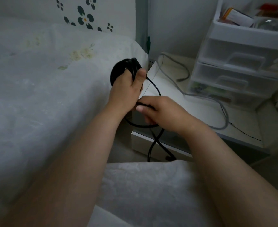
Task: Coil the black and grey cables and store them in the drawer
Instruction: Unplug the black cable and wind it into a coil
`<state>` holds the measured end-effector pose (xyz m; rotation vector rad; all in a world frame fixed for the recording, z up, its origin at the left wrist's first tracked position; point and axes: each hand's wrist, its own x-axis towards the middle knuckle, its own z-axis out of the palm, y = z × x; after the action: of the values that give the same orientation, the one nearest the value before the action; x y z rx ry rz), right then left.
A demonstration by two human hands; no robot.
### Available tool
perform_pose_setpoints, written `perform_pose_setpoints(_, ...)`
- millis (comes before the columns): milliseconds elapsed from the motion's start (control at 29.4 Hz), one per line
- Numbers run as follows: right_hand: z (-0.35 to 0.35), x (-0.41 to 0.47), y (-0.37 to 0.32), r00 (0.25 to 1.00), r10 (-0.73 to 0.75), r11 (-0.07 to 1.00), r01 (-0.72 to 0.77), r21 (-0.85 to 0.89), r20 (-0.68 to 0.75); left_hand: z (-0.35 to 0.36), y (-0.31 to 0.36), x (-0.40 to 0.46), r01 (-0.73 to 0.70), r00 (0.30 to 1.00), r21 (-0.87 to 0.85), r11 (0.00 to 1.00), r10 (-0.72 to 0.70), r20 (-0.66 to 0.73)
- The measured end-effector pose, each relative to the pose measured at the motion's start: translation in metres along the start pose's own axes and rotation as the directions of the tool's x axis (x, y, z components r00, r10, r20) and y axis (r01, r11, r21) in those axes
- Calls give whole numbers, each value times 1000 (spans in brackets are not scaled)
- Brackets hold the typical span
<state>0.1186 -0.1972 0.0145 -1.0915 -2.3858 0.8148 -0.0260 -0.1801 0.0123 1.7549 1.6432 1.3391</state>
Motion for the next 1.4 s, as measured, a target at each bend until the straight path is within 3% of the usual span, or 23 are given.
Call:
perform_pose_setpoints(102, -6, 0, 4, 994, 43, 986, -27, 166, -97, 1, 2, -3, 10, 983, 35, 999, -16, 181)
perform_pose_setpoints(272, -13, 7, 16, 952, 182, 962, -120, 246, -246, -6, 12, -10, 42, 893, -53, 998, -14, 449)
perform_pose_setpoints(443, -15, 7, 23, 982, 165, 886, -110, 450, -87, -7, 7, -5, 38, 756, 15, 999, -39, 653)
perform_pose_setpoints(545, -19, 6, 25, 991, 134, 740, -106, 665, 9, -12, 5, -4, 29, 688, 113, 993, -102, 719)
perform_pose_setpoints(647, -22, 4, 29, 989, 124, 675, -144, 724, 82, -15, 4, -2, 37, 753, 254, 966, -194, 629)
perform_pose_setpoints(715, -22, 5, 34, 976, 164, 736, -218, 641, 143, -15, 2, -1, -6, 851, 432, 902, -222, 475)
perform_pose_setpoints(817, -18, 6, 40, 931, 230, 896, -316, 311, 285, -17, 6, -2, -6, 958, 553, 833, -154, 243)
perform_pose_setpoints(919, -13, 3, 38, 828, 332, 936, -349, -48, 453, -23, 8, 0, 13, 999, 537, 844, -27, 19)
perform_pose_setpoints(988, -12, 3, 38, 846, 396, 918, -370, -142, 357, -26, 4, 1, 17, 1000, 477, 879, -9, -19)
perform_pose_setpoints(1056, -12, 7, 38, 913, 393, 916, -378, -136, 112, -26, 3, -1, 26, 998, 443, 896, -47, 37)
perform_pose_setpoints(1158, -10, 12, 29, 945, 244, 956, -196, 220, -217, -24, 3, -5, 0, 976, 412, 911, -91, 199)
perform_pose_setpoints(1260, -15, 9, 16, 946, 173, 854, -6, 520, -274, -32, 5, -4, 25, 912, 283, 959, -138, 387)
perform_pose_setpoints(1396, -18, 7, 13, 950, 95, 909, 39, 415, -298, -46, 12, -8, 102, 831, 134, 986, -158, 533)
